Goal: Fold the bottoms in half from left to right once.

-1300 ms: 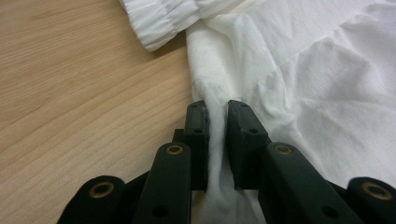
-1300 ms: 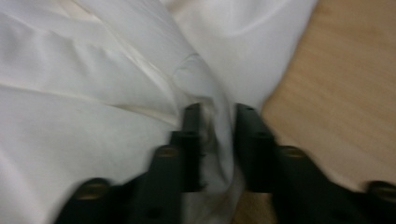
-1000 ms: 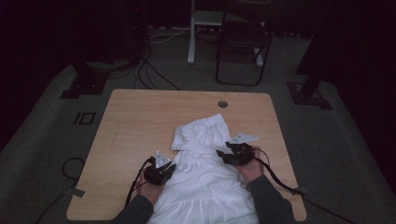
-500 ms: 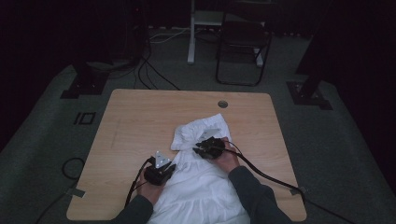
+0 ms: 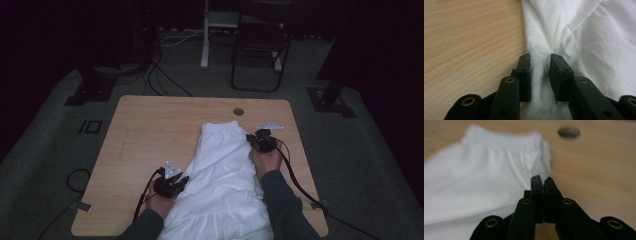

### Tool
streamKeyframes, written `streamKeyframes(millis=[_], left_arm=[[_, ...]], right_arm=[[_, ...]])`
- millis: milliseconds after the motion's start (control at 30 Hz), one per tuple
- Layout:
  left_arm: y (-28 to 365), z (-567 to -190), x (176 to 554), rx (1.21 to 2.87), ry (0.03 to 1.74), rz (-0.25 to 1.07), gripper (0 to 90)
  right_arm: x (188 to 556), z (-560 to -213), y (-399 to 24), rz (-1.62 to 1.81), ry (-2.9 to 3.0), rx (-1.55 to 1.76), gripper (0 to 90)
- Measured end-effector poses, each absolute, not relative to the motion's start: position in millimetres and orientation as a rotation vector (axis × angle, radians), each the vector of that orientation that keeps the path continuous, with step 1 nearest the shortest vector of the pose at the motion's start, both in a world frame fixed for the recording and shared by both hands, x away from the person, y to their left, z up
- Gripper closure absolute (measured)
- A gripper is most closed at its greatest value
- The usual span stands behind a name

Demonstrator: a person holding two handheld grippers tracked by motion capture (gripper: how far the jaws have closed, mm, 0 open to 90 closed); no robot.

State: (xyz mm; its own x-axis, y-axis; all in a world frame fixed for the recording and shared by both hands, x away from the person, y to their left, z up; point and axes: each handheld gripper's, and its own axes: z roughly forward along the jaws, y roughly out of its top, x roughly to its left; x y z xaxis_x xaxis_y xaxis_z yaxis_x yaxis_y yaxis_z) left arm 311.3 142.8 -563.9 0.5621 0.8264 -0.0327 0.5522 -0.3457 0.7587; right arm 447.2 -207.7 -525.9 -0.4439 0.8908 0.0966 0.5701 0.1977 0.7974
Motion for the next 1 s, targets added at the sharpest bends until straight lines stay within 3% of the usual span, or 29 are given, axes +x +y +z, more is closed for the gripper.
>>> streamKeyframes(millis=[100,200,400,567,700,833,1000], left_arm=[[142.0,-563.5,311.2,2.051,1.101,0.472,65.6],[143.4,-557.9,316.2,2.058,1.116,0.438,60.8],[133.2,-514.5,344.7,2.024,1.029,0.498,52.4],[103.5,-508.5,391.4,2.041,1.022,0.486,49.7],[78.4,-531.7,416.6,2.073,1.046,0.489,49.3],[78.1,-554.5,421.7,2.101,1.112,0.464,50.2],[85.0,-556.7,405.8,2.088,1.119,0.476,50.3]], right_arm=[[450.2,-540.8,-210.6,1.148,2.108,1.386,78.9],[451.4,-541.2,-210.8,1.162,2.108,1.394,63.1],[448.4,-528.7,-206.4,1.203,2.113,1.342,48.8],[453.6,-542.7,-185.1,1.087,2.205,1.318,50.8],[455.1,-556.5,-179.0,1.024,2.219,1.324,52.2],[448.9,-558.2,-177.8,0.991,2.205,1.295,52.4],[434.4,-560.8,-178.0,0.986,2.179,1.28,53.0]])
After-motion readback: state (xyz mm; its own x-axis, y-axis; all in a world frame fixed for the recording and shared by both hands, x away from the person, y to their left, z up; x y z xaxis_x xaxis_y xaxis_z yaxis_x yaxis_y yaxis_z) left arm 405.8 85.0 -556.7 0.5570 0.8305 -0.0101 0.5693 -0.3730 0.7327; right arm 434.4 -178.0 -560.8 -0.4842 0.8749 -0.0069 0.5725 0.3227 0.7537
